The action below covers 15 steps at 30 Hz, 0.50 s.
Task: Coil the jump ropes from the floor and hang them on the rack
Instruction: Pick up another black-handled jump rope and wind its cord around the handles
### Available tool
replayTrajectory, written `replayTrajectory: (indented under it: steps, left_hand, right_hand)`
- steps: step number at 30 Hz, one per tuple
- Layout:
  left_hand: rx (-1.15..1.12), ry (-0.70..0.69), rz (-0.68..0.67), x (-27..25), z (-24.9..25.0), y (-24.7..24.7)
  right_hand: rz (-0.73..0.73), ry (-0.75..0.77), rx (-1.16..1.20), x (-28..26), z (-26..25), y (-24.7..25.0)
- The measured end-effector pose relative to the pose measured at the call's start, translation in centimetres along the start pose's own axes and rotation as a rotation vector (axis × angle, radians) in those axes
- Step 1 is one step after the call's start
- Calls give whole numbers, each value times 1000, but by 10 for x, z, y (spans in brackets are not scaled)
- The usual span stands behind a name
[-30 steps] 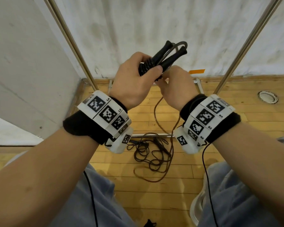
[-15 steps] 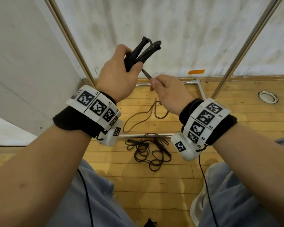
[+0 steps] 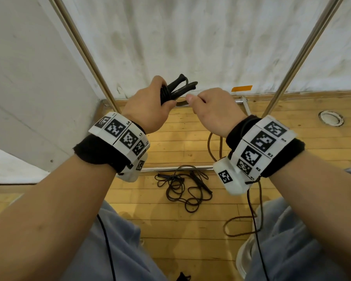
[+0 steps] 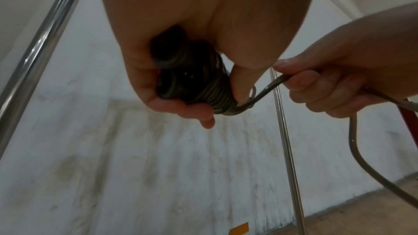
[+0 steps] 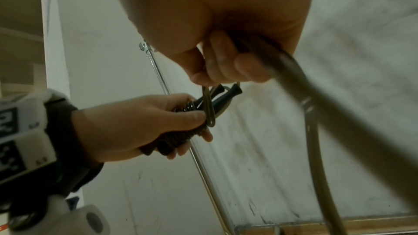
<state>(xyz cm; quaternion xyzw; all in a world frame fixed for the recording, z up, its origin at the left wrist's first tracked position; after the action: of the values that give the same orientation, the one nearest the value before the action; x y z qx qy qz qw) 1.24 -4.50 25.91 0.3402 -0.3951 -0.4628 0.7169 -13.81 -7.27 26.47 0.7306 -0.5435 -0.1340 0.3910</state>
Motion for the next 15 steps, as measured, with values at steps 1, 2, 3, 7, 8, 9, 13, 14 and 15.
replayTrajectory:
  steps: [1, 2, 3, 7, 8, 9, 13, 14, 15]
  left_hand:
    - [8, -5, -20, 0, 1, -1]
    - [25, -13, -41, -1, 2, -3]
    - [46, -21, -63, -1, 3, -4]
    - [156, -37, -164, -4, 6, -11]
    - [177, -49, -192, -6, 7, -14]
    - [190, -66, -215, -8, 8, -16]
    - [208, -146, -258, -15, 16, -22]
    - [195, -167, -249, -16, 19, -21]
    - [180, -186, -234, -17, 22, -21]
  right_hand:
    - [2, -10, 22, 1, 1, 2]
    - [6, -23, 45, 1, 1, 5]
    - [4, -37, 70, 1, 2, 7]
    - [-116, -64, 160, -2, 1, 7]
    - [-134, -63, 167, -3, 1, 6]
    - [-138, -54, 158, -5, 0, 6]
    - [-41, -5, -3, -3, 4, 11]
    - [6, -9, -28, -1, 5, 14]
    - [51, -9, -44, 1, 5, 17]
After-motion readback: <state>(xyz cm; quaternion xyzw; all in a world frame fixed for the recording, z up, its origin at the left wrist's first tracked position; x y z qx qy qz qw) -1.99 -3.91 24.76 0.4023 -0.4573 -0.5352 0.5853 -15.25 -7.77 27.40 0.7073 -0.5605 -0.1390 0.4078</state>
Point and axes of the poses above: each hand's wrist, its own x-axis towards the middle knuckle, its own y-axis out of the back of the hand, z = x × y, the point moved 4 cm from there along x, towards the middle knuckle, and after that the axes turned 9 degrees about z, right-handed, at the moved point
